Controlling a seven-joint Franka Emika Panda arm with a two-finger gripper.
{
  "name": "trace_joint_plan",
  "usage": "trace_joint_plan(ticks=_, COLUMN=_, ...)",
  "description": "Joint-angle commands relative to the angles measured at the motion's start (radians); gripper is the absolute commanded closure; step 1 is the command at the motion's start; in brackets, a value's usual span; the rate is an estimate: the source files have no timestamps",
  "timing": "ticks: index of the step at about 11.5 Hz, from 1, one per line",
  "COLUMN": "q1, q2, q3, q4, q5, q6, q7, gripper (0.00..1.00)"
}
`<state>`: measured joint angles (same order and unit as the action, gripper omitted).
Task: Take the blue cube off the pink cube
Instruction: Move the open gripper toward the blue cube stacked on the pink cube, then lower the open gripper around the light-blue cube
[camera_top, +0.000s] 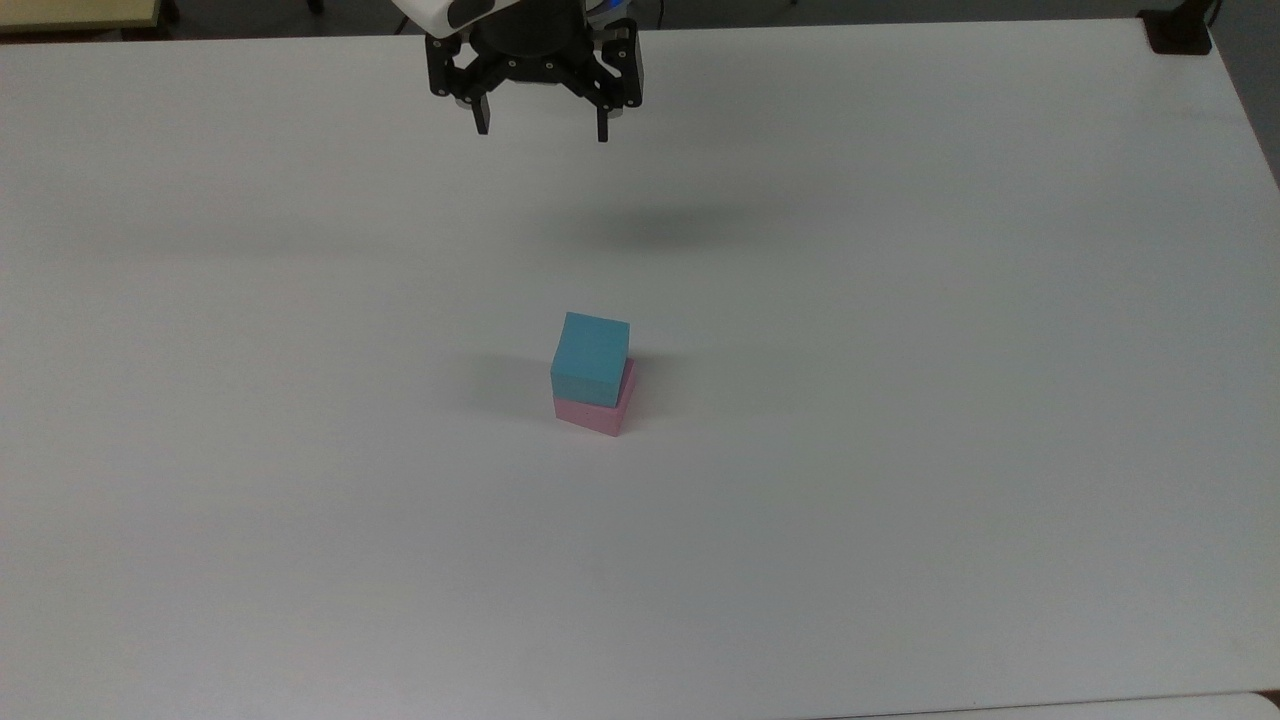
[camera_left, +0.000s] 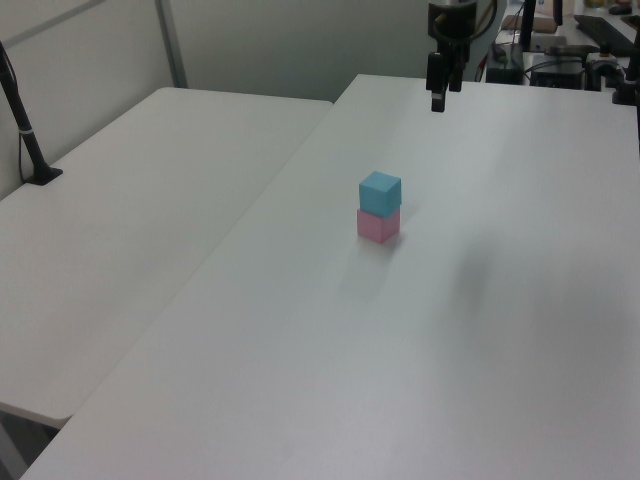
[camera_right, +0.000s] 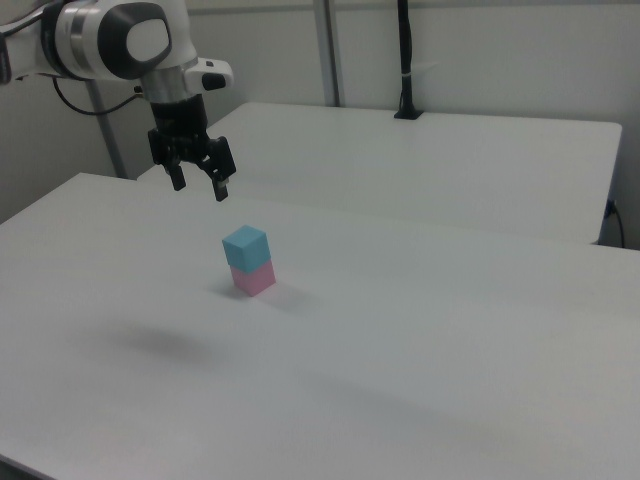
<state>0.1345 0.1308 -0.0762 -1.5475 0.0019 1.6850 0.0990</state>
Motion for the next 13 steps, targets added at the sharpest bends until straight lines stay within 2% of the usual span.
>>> trace_joint_plan(ticks=1, q1=0.01, q2=0.001, q3=-0.007, q4=-0.014, q5=0.016, q6=0.008, q7=-0.012, gripper=0.0)
trace_joint_plan(ticks=6, q1=0.027, q2=0.145, q3=0.006, q4=-0.009, q5=0.015, q6=0.226, q7=0.207, gripper=0.0)
trace_joint_plan(ticks=8, q1=0.066, q2=0.212, q3=0.006, q4=-0.008, q5=0.0, q6=0.298, q7=0.27, gripper=0.0)
trace_joint_plan(ticks=10, q1=0.08, q2=0.269, q3=0.006, q4=-0.008, q5=-0.032, q6=0.33, q7=0.297, gripper=0.0)
trace_joint_plan(ticks=13, q1=0.08, q2=0.308, q3=0.006, q4=-0.008, q5=-0.045, q6=0.389, q7=0.317, gripper=0.0)
